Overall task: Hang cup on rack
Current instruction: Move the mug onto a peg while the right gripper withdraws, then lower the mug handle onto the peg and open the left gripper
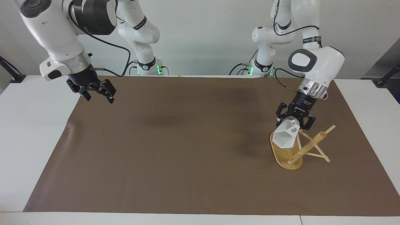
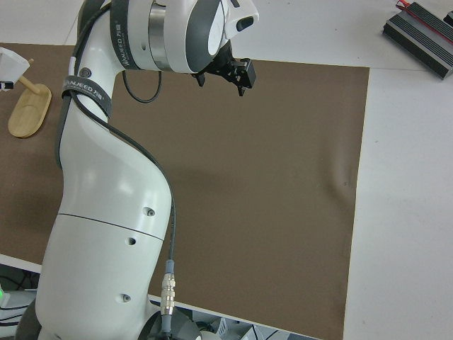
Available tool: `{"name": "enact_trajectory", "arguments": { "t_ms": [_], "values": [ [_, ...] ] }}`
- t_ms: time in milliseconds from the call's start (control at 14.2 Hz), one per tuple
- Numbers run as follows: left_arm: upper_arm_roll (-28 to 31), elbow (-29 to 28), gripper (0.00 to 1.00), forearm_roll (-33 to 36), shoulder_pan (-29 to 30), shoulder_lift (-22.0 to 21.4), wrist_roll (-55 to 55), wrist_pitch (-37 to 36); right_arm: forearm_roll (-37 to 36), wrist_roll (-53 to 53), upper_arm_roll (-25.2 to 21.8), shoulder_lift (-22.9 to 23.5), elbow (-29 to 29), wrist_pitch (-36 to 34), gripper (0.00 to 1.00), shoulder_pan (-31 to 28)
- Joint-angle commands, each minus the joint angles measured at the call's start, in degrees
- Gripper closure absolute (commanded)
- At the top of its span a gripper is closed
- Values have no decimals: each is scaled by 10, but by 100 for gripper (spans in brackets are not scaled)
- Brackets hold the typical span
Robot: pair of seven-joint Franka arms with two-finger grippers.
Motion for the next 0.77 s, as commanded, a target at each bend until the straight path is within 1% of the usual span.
{"name": "enact_trajectory", "arguments": {
  "t_ms": [0, 211, 423, 704],
  "values": [
    [1, 8, 100, 8, 2, 12, -33, 11, -16, -36, 2, -8, -9, -3, 0, -21],
    [1, 7, 100, 8, 2, 14, -47, 29, -15, -37, -12, -8, -16, 5, 0, -22],
    [2, 7, 100, 8, 2, 14, -70, 35, -15, -37, -16, -13, -51, 44, 0, -24],
    [2, 5, 100, 8, 9, 18, -93, 45, -17, -39, -23, -19, -65, 48, 0, -24]
  ]
}}
